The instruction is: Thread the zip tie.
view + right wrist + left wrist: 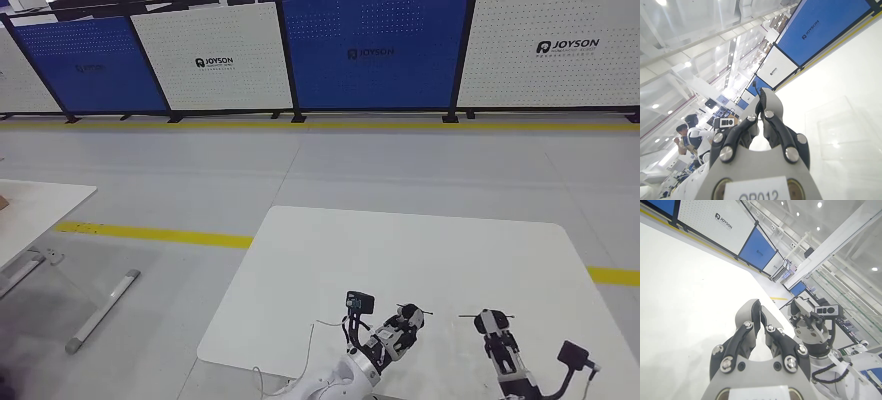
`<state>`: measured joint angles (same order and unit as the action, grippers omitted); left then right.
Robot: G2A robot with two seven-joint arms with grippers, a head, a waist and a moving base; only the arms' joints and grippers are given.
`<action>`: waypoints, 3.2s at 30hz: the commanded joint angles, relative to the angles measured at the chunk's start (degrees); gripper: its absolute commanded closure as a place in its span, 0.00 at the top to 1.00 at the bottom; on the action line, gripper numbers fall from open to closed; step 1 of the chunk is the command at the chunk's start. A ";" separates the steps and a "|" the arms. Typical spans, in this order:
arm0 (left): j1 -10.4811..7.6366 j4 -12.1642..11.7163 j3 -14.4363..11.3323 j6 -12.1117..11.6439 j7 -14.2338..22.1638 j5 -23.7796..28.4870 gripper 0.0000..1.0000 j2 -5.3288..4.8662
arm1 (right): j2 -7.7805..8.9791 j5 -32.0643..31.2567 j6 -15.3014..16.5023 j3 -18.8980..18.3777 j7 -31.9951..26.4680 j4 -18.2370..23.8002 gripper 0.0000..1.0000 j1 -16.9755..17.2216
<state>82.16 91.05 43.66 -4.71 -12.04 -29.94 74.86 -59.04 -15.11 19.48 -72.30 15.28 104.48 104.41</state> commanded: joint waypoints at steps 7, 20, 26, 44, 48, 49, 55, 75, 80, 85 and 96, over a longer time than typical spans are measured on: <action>-0.39 -0.53 0.05 -1.88 -0.42 -2.83 0.00 -0.07 | -0.55 5.49 0.01 1.49 3.07 -1.51 0.00 -0.55; -0.05 -0.50 0.31 -3.51 -1.39 -3.32 0.00 -0.11 | -0.49 4.06 0.01 1.87 4.95 -1.39 0.00 -0.01; -0.05 -0.50 0.31 -3.51 -1.39 -3.32 0.00 -0.11 | -0.70 3.11 0.01 2.11 5.32 -1.01 0.00 0.20; -0.05 -0.50 0.31 -3.51 -1.39 -3.32 0.00 -0.11 | -1.01 -0.71 0.01 4.44 11.79 -2.06 0.00 3.31; -0.05 -0.50 0.31 -3.51 -1.39 -3.32 0.00 -0.11 | -1.01 -0.71 0.01 4.44 11.79 -2.06 0.00 3.31; -0.05 -0.50 0.31 -3.51 -1.39 -3.32 0.00 -0.11 | -1.03 -0.67 -0.07 4.44 11.62 -2.07 0.00 3.25; -0.05 -0.50 0.31 -3.51 -1.39 -3.32 0.00 -0.11 | -1.54 0.46 0.01 6.46 10.48 0.45 0.00 1.75; -0.05 -0.50 0.31 -3.51 -1.39 -3.32 0.00 -0.11 | -2.86 1.41 0.01 12.92 14.72 -4.55 0.00 -4.68; -0.05 -0.50 0.31 -3.51 -1.39 -3.32 0.00 -0.11 | -2.93 4.67 0.01 11.34 12.73 -3.38 0.00 -4.23; -0.05 -0.50 0.31 -3.51 -1.39 -3.32 0.00 -0.11 | -2.50 10.06 0.01 8.89 7.03 -2.42 0.00 -3.08; -0.05 -0.50 0.31 -3.51 -1.39 -3.32 0.00 -0.11 | -2.47 20.73 0.01 5.82 -4.19 -4.72 0.00 -3.66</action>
<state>82.11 90.55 43.97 -8.21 -13.44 -33.26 74.75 -61.50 5.73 19.48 -66.51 10.87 99.72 100.73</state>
